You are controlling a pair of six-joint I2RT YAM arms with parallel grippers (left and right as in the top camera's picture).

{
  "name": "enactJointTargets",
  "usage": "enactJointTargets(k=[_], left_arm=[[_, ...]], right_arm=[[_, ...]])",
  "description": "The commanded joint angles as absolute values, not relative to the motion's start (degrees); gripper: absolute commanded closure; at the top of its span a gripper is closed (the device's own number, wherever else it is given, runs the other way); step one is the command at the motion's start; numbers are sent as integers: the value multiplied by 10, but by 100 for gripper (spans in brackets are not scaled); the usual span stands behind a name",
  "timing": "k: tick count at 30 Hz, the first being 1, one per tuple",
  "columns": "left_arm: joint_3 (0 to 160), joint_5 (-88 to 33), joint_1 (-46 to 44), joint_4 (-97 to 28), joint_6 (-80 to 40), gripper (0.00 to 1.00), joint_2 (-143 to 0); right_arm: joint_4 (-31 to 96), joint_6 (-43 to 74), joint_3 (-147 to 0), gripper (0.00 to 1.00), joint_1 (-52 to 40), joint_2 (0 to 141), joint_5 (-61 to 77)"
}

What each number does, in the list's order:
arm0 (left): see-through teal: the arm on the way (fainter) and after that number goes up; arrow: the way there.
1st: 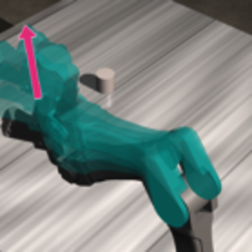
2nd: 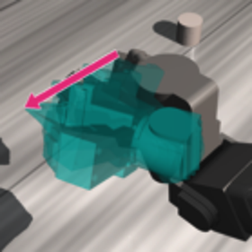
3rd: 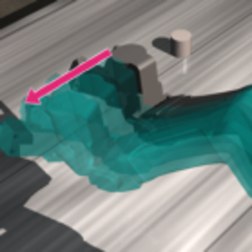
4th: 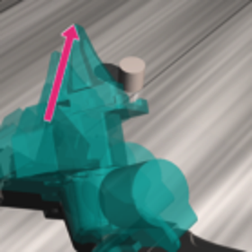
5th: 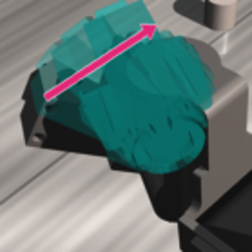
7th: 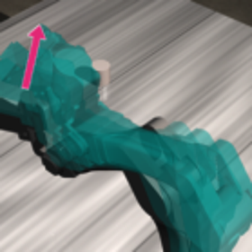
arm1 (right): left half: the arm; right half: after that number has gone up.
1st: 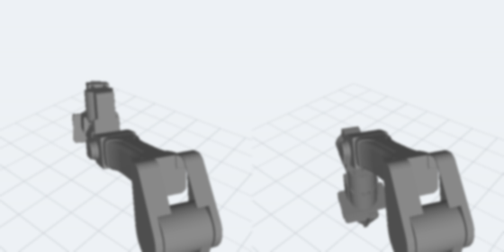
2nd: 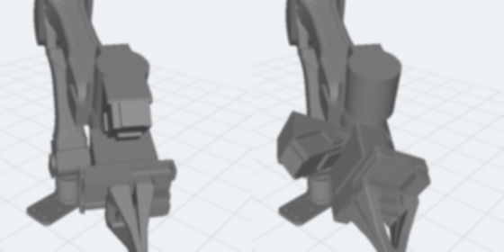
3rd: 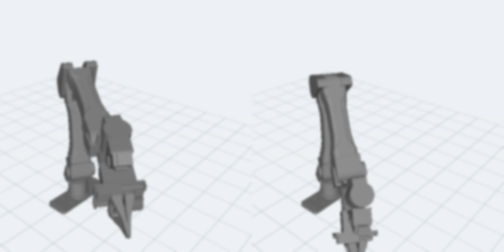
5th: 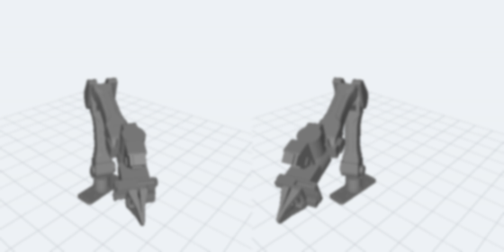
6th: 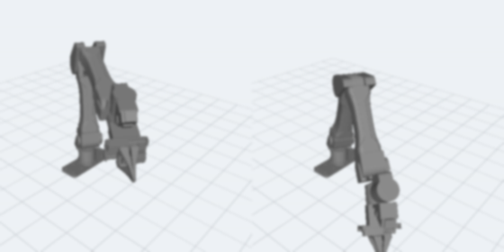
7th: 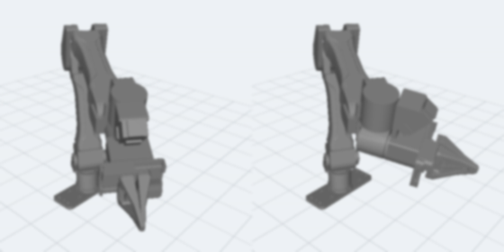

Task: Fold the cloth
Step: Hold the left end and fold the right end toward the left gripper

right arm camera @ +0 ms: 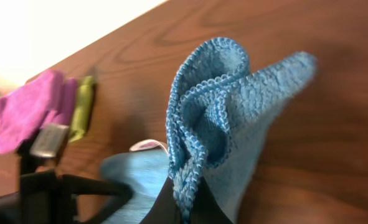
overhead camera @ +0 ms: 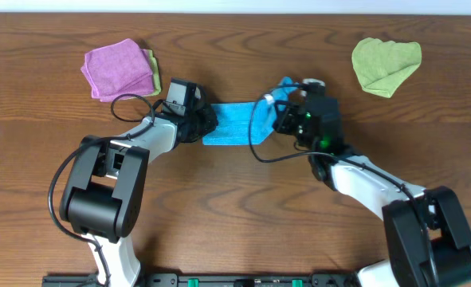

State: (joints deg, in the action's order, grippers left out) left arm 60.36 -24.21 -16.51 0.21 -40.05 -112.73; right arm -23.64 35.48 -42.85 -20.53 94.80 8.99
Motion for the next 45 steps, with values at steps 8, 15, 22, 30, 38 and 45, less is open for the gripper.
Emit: enactJointTargets(k=[8, 15, 22, 30, 38, 45], left_arm=[[646, -256, -165, -19, -389, 94, -1140], [673, -244, -159, -66, -357, 95, -1139], [674, -218, -157, -105, -342, 94, -1139], [684, -168, -146, -180, -275, 95, -1137], [686, -129, -150, -214, -231, 95, -1137], [686, -129, -165, -199, -234, 94, -1137]], right_arm=[[-198, 312, -505, 99, -263, 961, 84], [-195, 301, -508, 99, -287, 967, 84], [-195, 296, -510, 99, -294, 967, 83], [-186, 294, -511, 99, -293, 967, 77], [-184, 295, -527, 99, -294, 967, 87], [-184, 295, -549, 99, -322, 972, 88]])
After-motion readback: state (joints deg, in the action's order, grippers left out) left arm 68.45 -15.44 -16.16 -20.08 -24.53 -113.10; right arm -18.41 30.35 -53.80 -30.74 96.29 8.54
